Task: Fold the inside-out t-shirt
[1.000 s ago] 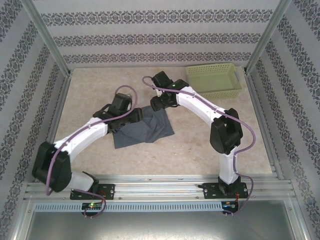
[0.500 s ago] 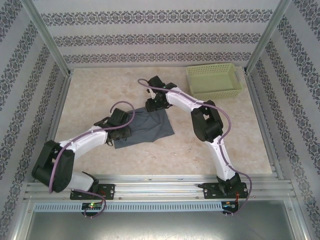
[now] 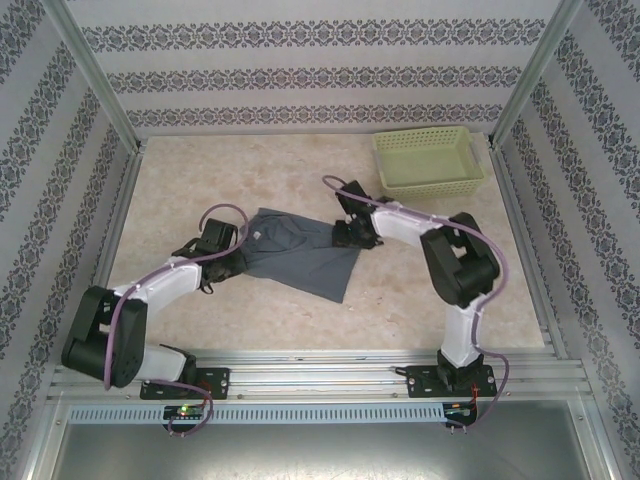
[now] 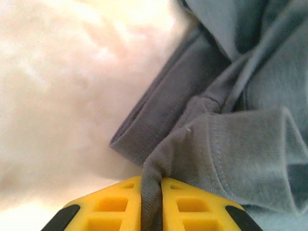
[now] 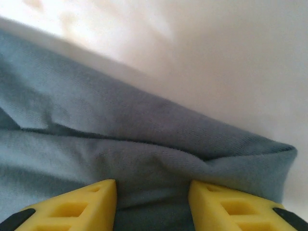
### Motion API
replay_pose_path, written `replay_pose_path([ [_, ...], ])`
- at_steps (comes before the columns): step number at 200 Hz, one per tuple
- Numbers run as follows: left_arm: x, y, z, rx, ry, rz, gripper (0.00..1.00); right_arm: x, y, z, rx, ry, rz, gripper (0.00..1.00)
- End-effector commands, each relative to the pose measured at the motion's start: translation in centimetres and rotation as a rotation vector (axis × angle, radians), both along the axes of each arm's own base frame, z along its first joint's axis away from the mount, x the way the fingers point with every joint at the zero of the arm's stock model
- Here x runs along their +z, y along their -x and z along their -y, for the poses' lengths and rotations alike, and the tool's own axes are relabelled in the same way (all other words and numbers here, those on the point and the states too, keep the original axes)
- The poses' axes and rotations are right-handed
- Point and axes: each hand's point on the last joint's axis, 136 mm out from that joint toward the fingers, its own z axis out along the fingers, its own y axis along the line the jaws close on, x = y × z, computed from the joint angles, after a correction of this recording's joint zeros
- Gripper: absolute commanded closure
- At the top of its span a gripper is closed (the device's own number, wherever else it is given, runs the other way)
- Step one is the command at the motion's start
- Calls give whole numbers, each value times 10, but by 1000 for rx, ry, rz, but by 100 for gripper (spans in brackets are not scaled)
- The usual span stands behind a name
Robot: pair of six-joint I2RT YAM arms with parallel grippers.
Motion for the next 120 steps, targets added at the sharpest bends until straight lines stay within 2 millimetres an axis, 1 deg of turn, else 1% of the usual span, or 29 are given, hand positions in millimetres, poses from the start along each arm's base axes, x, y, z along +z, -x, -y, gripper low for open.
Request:
replay_pose_path([
  [1,21,-33,12,-64,38,80,84,-5,47,0,-109,-44,-36,54],
  [17,28,-42,14,-79,33,93,82,11,74,-11,-90,-59,-7,53],
  [25,30,-45,13,-81,24,99,81,25,82,-13,-77,-45,25,52],
  [33,33,-46,14,-89,21,104,80,40,85,-13,-65,-23,73,49],
  [42,33,-46,14,-98,19,98,79,58,82,-11,-46,4,132,46],
  [55,34,-43,13,-103,11,90,76,83,70,-15,12,12,214,42],
  [60,33,-42,12,-99,5,87,74,89,64,-19,44,15,242,41],
  [68,32,-40,9,-90,-3,82,72,97,53,-27,94,14,280,39],
  [72,32,-39,8,-85,-7,80,70,103,47,-35,126,5,297,39],
  [79,31,-37,6,-75,-7,79,67,107,36,-45,180,-4,301,38],
  [95,33,-36,10,-74,20,91,59,106,13,-64,262,0,294,37],
  [109,32,-37,15,-78,52,93,55,102,-4,-82,330,-13,281,37],
  [120,29,-38,19,-85,72,92,55,97,-16,-93,359,-9,268,38],
])
